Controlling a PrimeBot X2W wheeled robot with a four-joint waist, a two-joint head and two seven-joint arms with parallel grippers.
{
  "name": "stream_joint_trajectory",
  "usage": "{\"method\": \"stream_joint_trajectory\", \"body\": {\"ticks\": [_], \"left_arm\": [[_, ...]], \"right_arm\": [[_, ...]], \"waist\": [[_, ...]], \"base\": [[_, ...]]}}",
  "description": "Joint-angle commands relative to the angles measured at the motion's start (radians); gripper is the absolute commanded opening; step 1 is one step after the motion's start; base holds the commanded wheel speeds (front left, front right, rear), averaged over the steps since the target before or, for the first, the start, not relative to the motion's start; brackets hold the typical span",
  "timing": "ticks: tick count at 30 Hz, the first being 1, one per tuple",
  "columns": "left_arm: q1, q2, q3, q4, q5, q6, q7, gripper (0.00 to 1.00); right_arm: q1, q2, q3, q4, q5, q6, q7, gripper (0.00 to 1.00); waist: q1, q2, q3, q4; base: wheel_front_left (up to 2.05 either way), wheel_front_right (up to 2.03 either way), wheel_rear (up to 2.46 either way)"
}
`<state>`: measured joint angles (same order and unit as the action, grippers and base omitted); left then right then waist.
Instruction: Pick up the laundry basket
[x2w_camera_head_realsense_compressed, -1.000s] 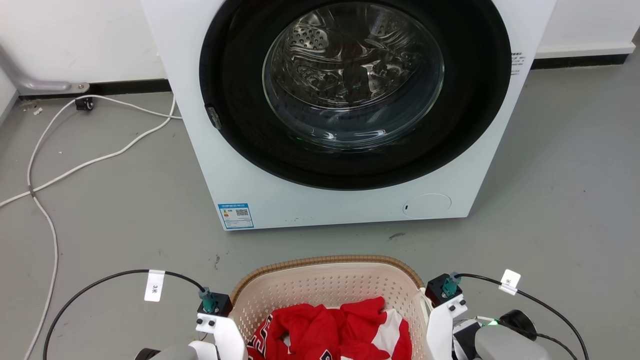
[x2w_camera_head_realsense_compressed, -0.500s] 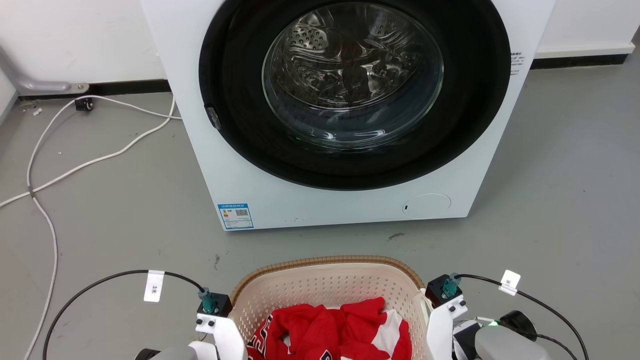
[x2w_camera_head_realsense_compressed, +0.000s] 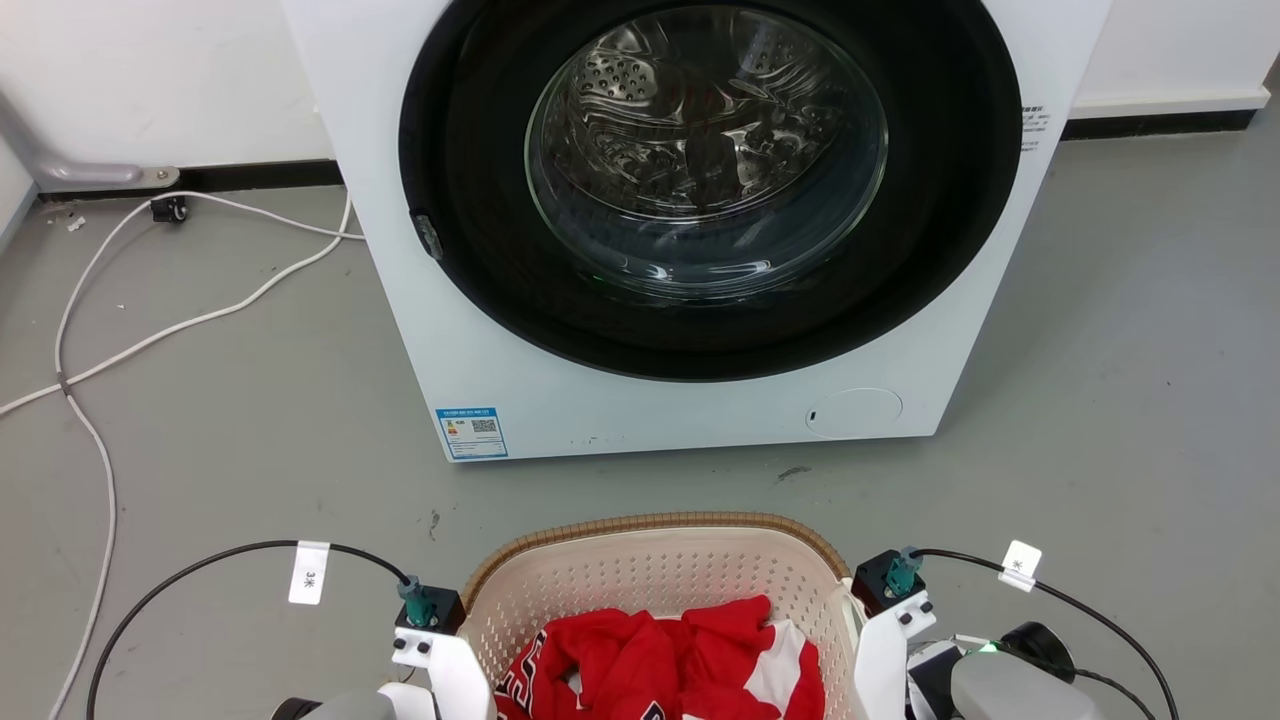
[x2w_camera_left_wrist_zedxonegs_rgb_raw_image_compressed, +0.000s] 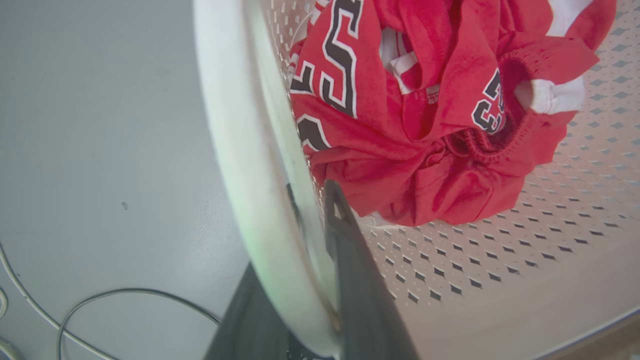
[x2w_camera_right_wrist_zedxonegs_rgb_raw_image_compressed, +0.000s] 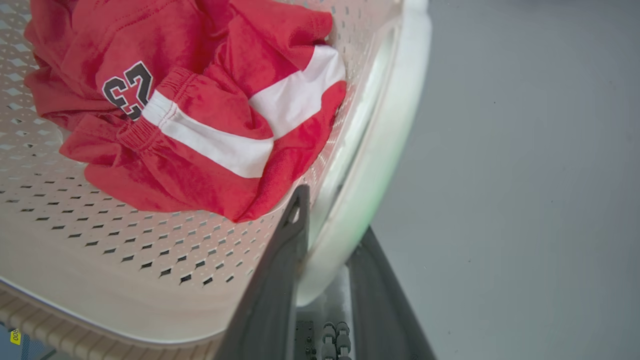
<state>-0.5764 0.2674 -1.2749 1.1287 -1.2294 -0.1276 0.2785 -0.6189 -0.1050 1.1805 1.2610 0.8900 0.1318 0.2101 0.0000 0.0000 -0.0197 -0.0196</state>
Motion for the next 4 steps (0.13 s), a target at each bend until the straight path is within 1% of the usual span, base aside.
{"method": "stream_joint_trajectory", "body": {"ticks": [1, 4], "left_arm": [[0.004, 0.01, -0.004, 0.002, 0.002, -0.004, 0.0, 0.0], [0.008, 0.01, -0.005, 0.003, 0.001, -0.004, 0.0, 0.0]], "right_arm": [[-0.016, -0.02, 0.008, 0.008, 0.005, -0.002, -0.005, 0.0], [-0.015, -0.02, 0.015, 0.009, 0.011, -0.002, -0.005, 0.0]], "waist": [[0.0, 0.0, -0.001, 0.001], [0.0, 0.0, -0.002, 0.0]], "base": [[0.0, 0.0, 0.0], [0.0, 0.0, 0.0]]}}
